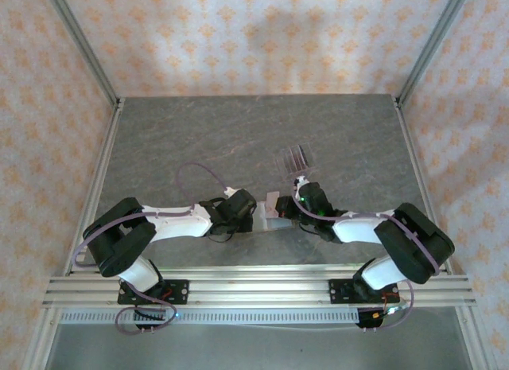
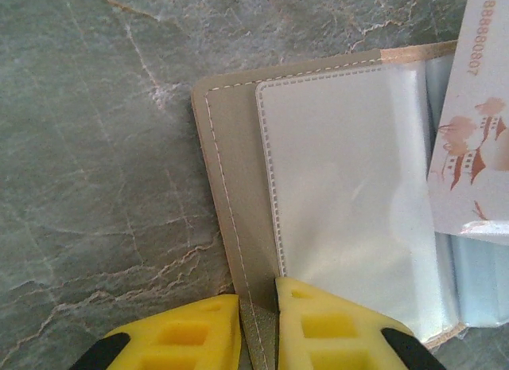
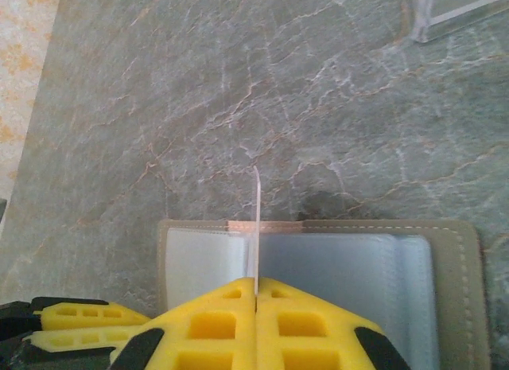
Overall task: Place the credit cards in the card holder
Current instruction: Insert the credit card into the card slot.
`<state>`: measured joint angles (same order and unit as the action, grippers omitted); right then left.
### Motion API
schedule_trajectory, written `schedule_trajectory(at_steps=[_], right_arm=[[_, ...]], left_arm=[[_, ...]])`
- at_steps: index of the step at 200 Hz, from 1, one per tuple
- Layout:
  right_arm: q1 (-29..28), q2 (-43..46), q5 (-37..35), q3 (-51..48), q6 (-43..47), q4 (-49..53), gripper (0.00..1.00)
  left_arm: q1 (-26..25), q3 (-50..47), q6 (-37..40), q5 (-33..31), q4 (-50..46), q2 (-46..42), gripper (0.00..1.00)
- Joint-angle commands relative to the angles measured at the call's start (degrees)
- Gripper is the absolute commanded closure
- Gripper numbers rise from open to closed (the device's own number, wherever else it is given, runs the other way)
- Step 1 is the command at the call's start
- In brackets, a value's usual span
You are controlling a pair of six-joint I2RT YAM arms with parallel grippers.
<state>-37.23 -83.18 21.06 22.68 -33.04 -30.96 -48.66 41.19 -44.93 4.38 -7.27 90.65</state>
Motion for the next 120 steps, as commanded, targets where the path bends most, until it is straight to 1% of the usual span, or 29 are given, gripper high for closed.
schedule_trajectory(at_steps=[1, 22, 59, 120], right_arm=[[0.7, 0.8, -0.3, -1.1, -0.1, -1.1, 1.00], [0.7, -0.7, 0.8, -0.5, -0.3, -1.3, 1.00], [0.6, -5.2, 5.0, 0.6, -1.6, -4.5, 1.00], [0.7, -7.3, 8.7, 0.4, -4.0, -8.2, 1.00]], left_arm=[[-0.2, -0.6, -0.4, 0.5, 2.8, 4.5, 0.83], [-0.3, -0.2, -0.3, 0.6, 2.7, 4.9, 0.83], [-0.3, -0.2, -0.4, 0.5, 2.4, 4.6, 0.82], [-0.3, 0.7, -0.9, 0.5, 0.4, 3.9, 0.83]])
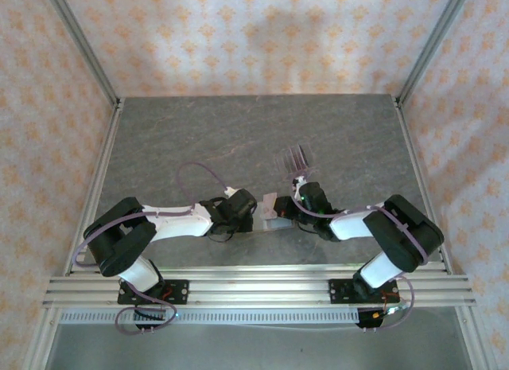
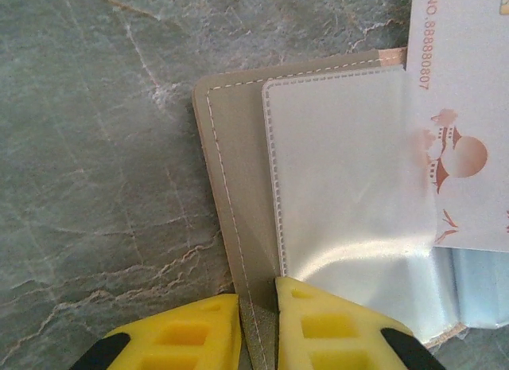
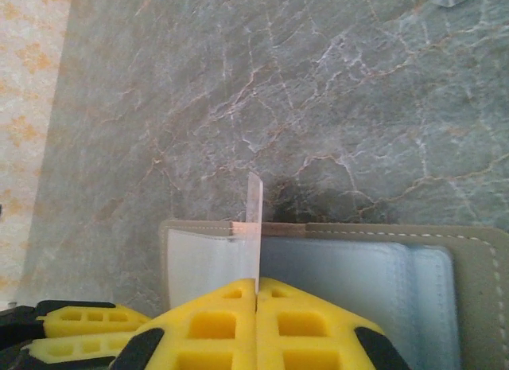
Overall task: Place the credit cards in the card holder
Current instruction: Insert the credit card into the card slot.
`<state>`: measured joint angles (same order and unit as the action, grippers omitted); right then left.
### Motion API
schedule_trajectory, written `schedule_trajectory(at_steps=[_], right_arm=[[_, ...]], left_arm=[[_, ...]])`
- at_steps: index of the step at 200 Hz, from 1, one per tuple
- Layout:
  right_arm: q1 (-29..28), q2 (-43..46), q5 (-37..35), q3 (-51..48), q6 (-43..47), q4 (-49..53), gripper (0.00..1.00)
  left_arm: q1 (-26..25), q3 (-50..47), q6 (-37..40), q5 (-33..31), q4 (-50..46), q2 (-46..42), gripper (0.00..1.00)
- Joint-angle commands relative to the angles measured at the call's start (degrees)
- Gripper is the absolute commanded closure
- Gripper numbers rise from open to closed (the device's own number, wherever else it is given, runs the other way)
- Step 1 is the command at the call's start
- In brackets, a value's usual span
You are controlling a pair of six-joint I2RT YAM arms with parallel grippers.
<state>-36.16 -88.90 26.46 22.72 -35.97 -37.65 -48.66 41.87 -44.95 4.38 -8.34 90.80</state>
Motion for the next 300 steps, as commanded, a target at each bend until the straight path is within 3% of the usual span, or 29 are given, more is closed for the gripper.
schedule_trajectory(at_steps=[1, 101, 234, 300], right_arm=[[-0.4, -1.6, 3.3, 0.4, -1.1, -1.5, 1.00], [0.0, -4.8, 5.9, -5.7, -5.9, -11.5, 1.00], [0.2, -22.3, 11.7, -13.4, -16.5, -42.8, 1.00], [0.2, -20.9, 8.3, -16.0, -16.8, -42.2, 1.00]], left_arm=[[-0.4, -0.1, -0.9, 0.5, 1.5, 3.7, 0.83], [-1.2, -1.4, -4.3, 0.8, 3.0, 5.4, 0.83], [-4.8, -1.1, -8.8, -3.4, 0.8, 6.1, 0.83], [-4.9, -1.6, -8.6, -4.2, -0.3, 4.8, 0.83]])
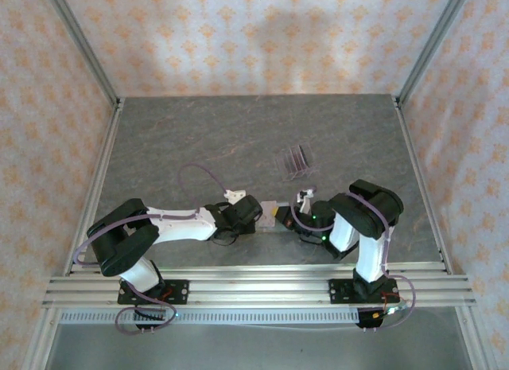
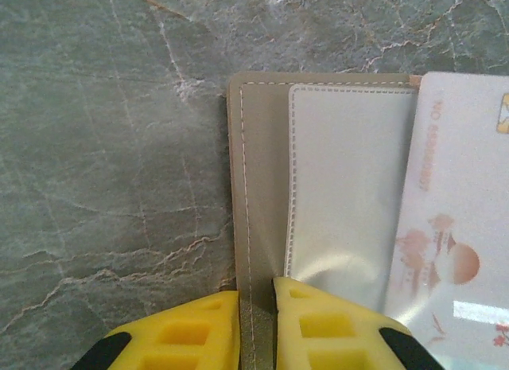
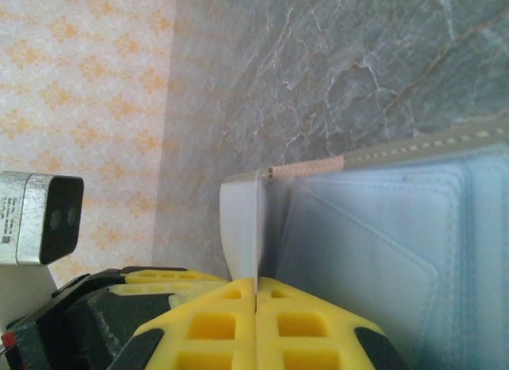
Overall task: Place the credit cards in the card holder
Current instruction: Insert the credit card into the card slot.
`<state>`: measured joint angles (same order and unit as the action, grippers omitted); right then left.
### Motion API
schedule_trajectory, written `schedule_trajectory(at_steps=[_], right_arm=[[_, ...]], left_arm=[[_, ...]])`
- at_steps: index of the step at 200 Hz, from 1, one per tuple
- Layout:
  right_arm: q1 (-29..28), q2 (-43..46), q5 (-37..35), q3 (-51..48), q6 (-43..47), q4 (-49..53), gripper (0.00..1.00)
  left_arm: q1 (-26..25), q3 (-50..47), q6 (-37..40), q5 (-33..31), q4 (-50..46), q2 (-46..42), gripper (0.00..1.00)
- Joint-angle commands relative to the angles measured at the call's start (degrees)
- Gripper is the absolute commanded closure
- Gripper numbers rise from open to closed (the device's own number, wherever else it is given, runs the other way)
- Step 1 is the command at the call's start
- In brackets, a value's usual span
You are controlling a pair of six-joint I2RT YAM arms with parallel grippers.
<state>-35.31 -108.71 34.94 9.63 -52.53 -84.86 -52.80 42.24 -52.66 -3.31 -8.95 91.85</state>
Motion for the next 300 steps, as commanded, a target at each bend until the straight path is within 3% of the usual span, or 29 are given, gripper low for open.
schedule_trajectory(at_steps=[1, 120, 300], right_arm=[[-0.6, -1.1, -0.1, -3.0, -0.3, 4.9, 1.00], [-0.6, -2.8, -0.7, -3.3, -2.1, 7.7, 1.00], [-1.5, 7.7, 0.2, 1.9, 3.7, 36.7, 1.00]], left_arm=[[-0.8, -2.0, -0.8, 3.5, 0.3, 3.8, 0.83], [-0.8, -1.8, 0.2, 3.2, 0.8, 4.3, 0.83], [-0.7, -2.3, 1.0, 3.3, 1.5, 3.8, 0.83]])
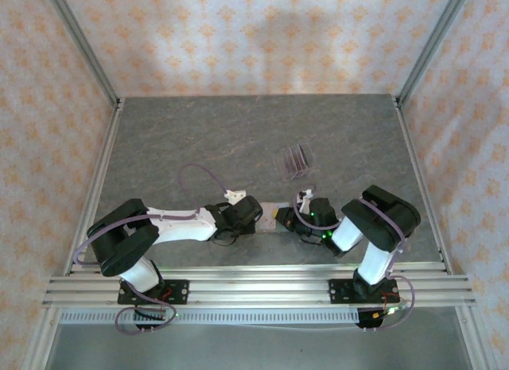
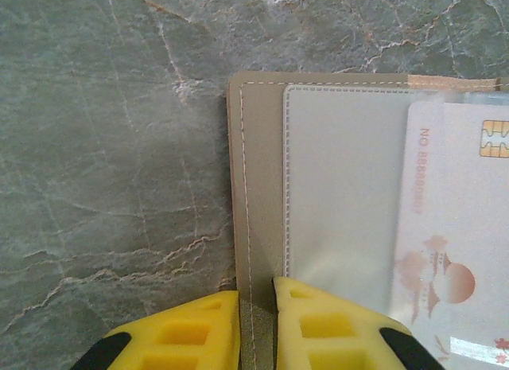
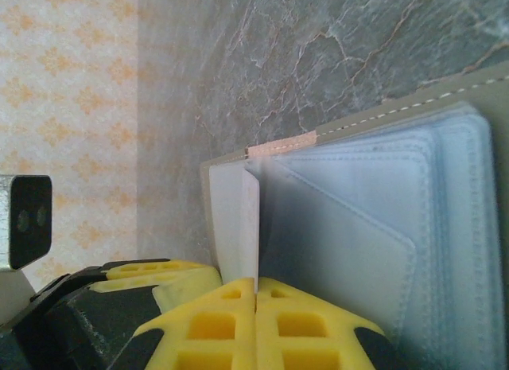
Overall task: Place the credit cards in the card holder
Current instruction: Insert the credit card into the card slot.
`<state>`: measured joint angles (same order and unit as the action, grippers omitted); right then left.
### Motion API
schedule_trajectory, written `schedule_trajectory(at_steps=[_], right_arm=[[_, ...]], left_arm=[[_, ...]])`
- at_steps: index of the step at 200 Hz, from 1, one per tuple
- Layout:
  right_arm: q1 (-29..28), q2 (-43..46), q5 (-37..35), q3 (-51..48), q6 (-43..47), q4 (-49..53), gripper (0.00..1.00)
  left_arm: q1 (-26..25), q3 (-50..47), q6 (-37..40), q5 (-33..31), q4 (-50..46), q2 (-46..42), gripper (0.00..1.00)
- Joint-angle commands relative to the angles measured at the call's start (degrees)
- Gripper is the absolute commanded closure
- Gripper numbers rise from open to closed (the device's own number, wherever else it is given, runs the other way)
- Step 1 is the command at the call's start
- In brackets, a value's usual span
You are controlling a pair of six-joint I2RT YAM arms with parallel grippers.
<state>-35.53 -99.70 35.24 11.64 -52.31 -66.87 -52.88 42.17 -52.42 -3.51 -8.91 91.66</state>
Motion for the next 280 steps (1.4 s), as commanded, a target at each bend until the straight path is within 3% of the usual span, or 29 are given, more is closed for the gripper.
schedule_trajectory(at_steps=[1, 65, 122, 192, 236, 280], right_arm=[[-1.3, -1.3, -0.1, 0.0, 3.5, 18.9, 1.00], [-2.7, -5.2, 0.9, 3.1, 3.0, 17.6, 1.00], [-4.5, -3.3, -1.0, 5.5, 4.9, 24.4, 1.00], [-5.8, 0.9, -2.5, 7.4, 6.3, 30.5, 0.73], [-5.8, 10.9, -7.9, 10.8, 10.9, 48.6, 0.55], [-5.8, 19.4, -15.4, 16.8, 15.9, 67.6, 0.48]], left_arm=[[-0.7, -2.3, 0.8, 3.5, 1.5, 4.0, 0.83], [-0.7, -2.6, 1.0, 3.6, 1.6, 3.7, 0.83], [-0.7, -2.7, 1.1, 3.7, 2.0, 3.6, 0.83], [-0.7, -3.3, 0.9, 3.5, 2.4, 2.7, 0.82], [-0.7, -3.8, 0.7, 3.4, 2.6, 2.7, 0.82], [-0.7, -4.0, 0.4, 3.4, 2.9, 2.8, 0.82]])
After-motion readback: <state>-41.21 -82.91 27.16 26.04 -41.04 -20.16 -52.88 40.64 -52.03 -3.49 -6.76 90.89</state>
